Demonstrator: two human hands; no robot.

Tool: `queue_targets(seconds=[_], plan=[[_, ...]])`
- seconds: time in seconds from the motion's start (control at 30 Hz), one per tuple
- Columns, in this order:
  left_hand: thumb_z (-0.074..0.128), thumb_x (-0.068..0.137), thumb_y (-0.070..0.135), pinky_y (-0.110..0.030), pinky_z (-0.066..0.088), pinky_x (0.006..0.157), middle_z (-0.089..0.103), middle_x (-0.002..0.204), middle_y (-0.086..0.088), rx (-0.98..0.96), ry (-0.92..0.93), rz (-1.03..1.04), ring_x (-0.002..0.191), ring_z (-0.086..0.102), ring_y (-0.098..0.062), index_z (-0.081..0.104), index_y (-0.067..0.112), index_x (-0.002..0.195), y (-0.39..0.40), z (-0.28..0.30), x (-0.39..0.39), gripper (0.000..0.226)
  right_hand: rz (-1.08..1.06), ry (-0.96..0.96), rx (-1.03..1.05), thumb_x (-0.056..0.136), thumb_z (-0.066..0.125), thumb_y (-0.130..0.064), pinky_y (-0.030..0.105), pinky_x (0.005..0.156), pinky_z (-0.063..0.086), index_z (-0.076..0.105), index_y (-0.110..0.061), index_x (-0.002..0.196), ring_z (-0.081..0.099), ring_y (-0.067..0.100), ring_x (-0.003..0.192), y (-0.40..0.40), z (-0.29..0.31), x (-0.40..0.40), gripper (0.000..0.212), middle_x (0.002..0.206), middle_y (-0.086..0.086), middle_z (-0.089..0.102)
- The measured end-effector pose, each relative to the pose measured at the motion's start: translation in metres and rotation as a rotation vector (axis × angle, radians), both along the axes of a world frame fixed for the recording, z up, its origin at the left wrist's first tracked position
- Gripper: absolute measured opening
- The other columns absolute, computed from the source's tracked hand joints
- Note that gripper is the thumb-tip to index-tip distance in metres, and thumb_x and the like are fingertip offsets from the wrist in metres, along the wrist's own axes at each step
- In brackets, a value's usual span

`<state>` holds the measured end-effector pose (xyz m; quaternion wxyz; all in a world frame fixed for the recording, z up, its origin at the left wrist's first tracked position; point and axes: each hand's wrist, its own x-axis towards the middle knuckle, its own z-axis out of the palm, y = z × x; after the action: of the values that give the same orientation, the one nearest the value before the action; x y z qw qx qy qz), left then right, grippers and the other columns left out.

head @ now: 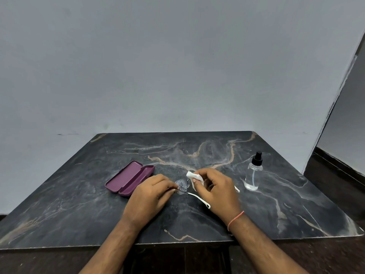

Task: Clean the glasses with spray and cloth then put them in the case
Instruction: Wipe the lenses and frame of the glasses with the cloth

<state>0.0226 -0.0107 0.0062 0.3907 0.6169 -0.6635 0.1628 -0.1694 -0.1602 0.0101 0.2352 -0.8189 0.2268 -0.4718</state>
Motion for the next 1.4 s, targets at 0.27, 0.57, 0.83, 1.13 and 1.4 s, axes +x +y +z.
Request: queue_targets(seconds=[0.27,0.57,0.83,1.13,1.4], plan=[[0.071,0.103,0.031,-0.021,0.058,0.085,0.073,0.101,0.013,0.021,0.002,-0.016,0.093,0.068,0.0,0.08,0.021,0.109,0.001,0.001,-0.003,0.015,0.022,0.187,-0.315,0.099,0.069,-0.03,0.034,0.07,0.054,0.074,-0.026,0.1,0.064,0.011,0.079,0.004,-0.005,0.003,0.007,0.086,-0.011,0.068],[0.069,0.102,0.032,-0.01,0.051,0.085,0.072,0.098,0.013,0.045,0.032,-0.024,0.091,0.067,0.001,0.08,0.02,0.106,0.004,0.0,-0.003,0.016,0.172,0.344,-0.291,0.098,0.065,-0.041,0.027,0.071,0.052,0.077,-0.037,0.115,0.067,0.006,0.087,0.011,-0.001,-0.001,0.022,0.092,-0.013,0.07],[0.077,0.099,0.025,-0.011,0.052,0.086,0.072,0.098,0.013,0.031,0.03,-0.026,0.091,0.068,0.001,0.081,0.019,0.106,0.004,0.0,-0.005,0.01,-0.01,0.365,-0.319,0.101,0.049,-0.049,0.04,0.067,0.054,0.076,-0.03,0.098,0.064,0.014,0.078,0.01,-0.003,0.003,0.033,0.081,-0.008,0.067],[0.075,0.098,0.031,-0.013,0.057,0.085,0.078,0.1,0.013,0.03,0.018,-0.043,0.092,0.072,0.002,0.085,0.02,0.107,0.005,0.002,-0.006,0.018,0.128,0.346,-0.286,0.101,0.058,-0.05,0.029,0.059,0.049,0.077,-0.045,0.117,0.063,0.005,0.074,0.012,0.0,0.0,0.026,0.08,-0.012,0.063],[0.08,0.094,0.025,-0.016,0.06,0.085,0.08,0.1,0.013,0.0,0.014,-0.037,0.093,0.073,0.003,0.086,0.02,0.107,0.004,-0.001,-0.004,0.015,0.023,0.324,-0.27,0.106,0.056,-0.051,0.032,0.06,0.052,0.076,-0.041,0.114,0.063,0.007,0.074,0.01,-0.002,0.006,0.024,0.085,-0.012,0.062]])
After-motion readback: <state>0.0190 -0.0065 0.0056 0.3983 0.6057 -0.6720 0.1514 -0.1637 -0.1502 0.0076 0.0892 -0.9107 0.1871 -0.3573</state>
